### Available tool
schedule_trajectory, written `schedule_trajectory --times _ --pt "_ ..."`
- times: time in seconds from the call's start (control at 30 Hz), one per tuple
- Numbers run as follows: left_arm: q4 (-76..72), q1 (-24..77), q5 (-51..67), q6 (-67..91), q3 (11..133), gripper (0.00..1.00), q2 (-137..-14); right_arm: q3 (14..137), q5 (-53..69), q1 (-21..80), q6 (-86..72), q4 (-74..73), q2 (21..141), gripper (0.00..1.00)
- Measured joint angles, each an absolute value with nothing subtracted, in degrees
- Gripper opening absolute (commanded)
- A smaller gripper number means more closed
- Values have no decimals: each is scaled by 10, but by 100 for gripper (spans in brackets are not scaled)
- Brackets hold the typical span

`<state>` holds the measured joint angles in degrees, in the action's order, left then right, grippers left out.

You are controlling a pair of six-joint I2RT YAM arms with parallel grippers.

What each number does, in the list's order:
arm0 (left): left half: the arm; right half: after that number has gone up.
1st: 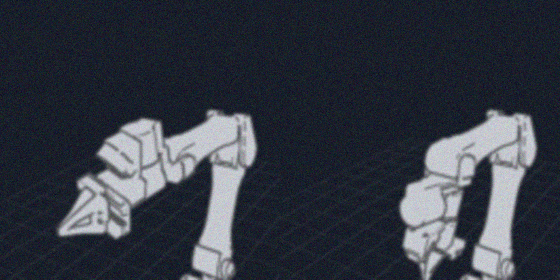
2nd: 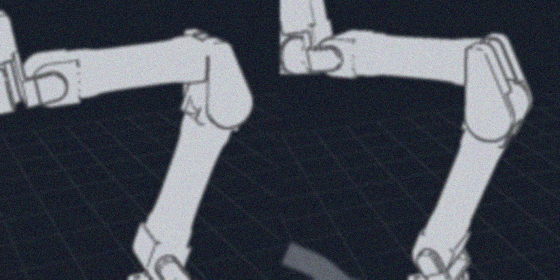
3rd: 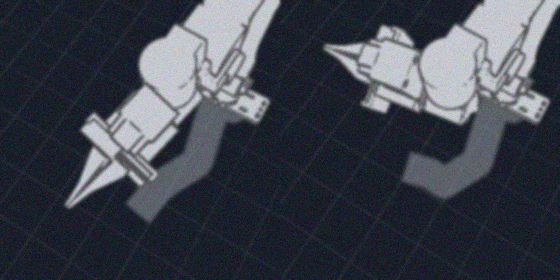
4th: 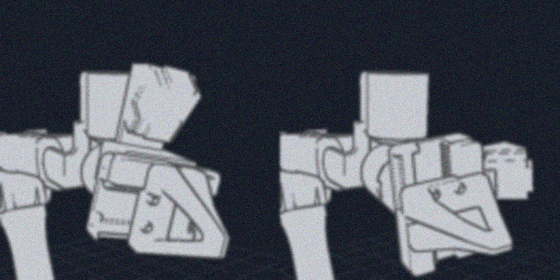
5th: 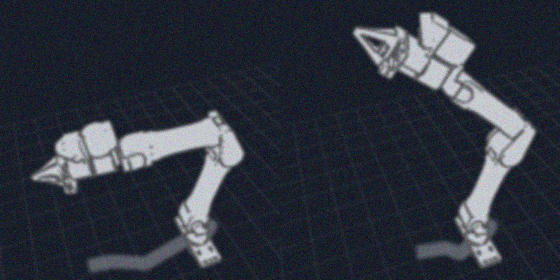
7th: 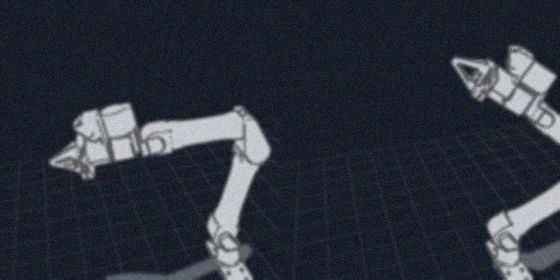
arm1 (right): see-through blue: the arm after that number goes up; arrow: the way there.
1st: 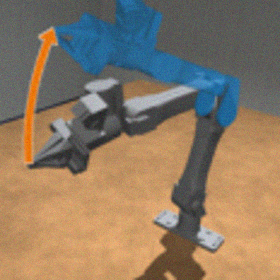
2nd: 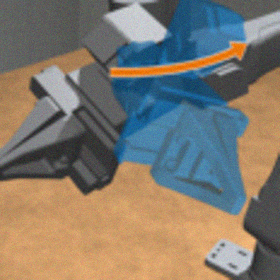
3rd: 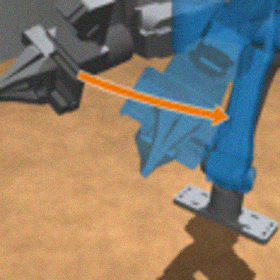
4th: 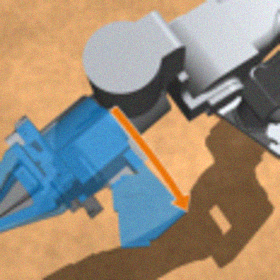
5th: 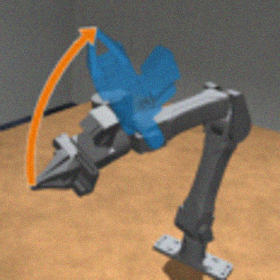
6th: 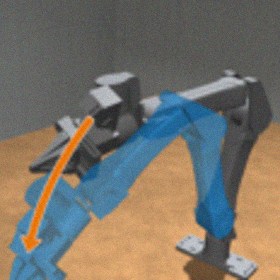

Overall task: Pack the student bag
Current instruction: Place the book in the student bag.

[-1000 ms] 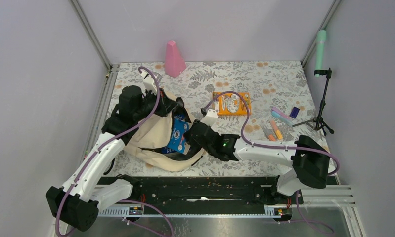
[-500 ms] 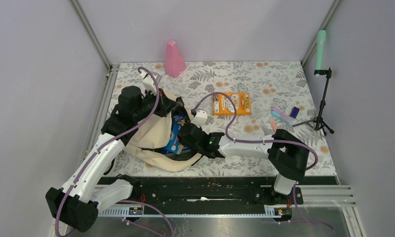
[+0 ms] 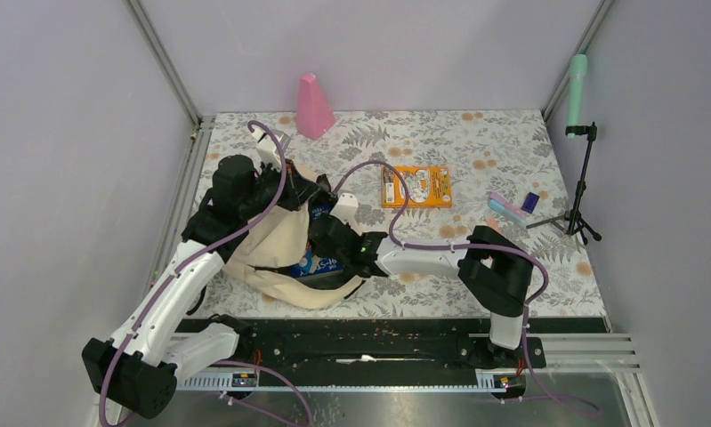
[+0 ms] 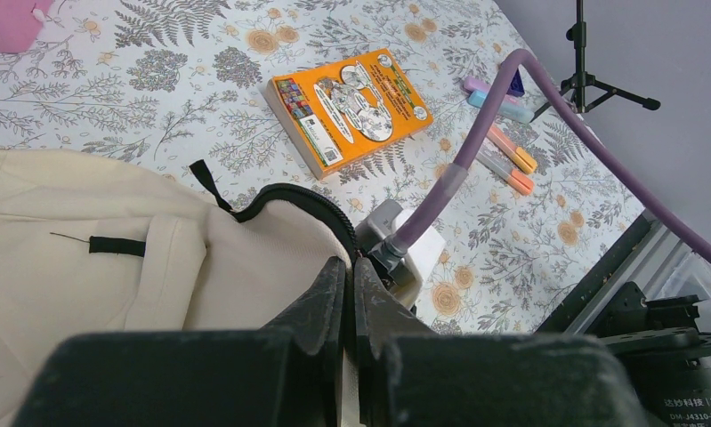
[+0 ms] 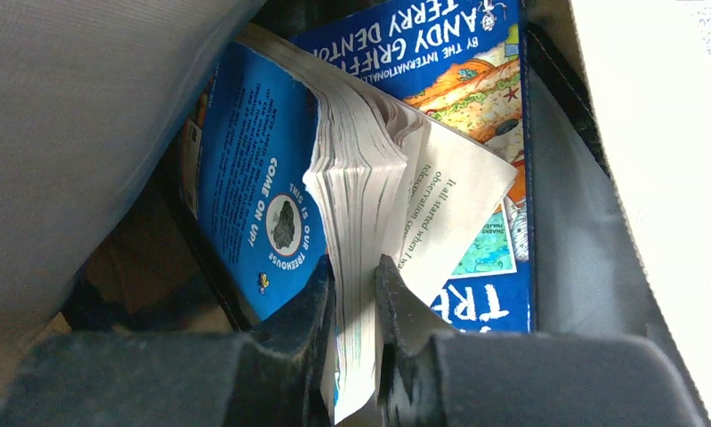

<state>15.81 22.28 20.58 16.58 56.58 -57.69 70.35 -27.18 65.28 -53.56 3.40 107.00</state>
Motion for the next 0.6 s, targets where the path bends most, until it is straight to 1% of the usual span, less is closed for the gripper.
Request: schedule_trajectory --times 0.03,0.1,0.17,0.23,0.5,0.6 --pt "158 223 206 166 566 0 -577 703 -269 652 -532 35 1070 29" --pt "158 223 206 166 566 0 -577 703 -263 650 -521 40 1070 44" --pt "158 223 206 166 566 0 -577 702 -259 649 -507 44 1070 52" --pt "158 223 206 166 566 0 -577 695 -256 649 -494 51 1070 58" --pt "158 223 206 166 566 0 -577 662 -236 648 -449 82 1065 75" --pt "158 223 206 166 566 0 -577 634 -228 648 -429 107 1044 79"
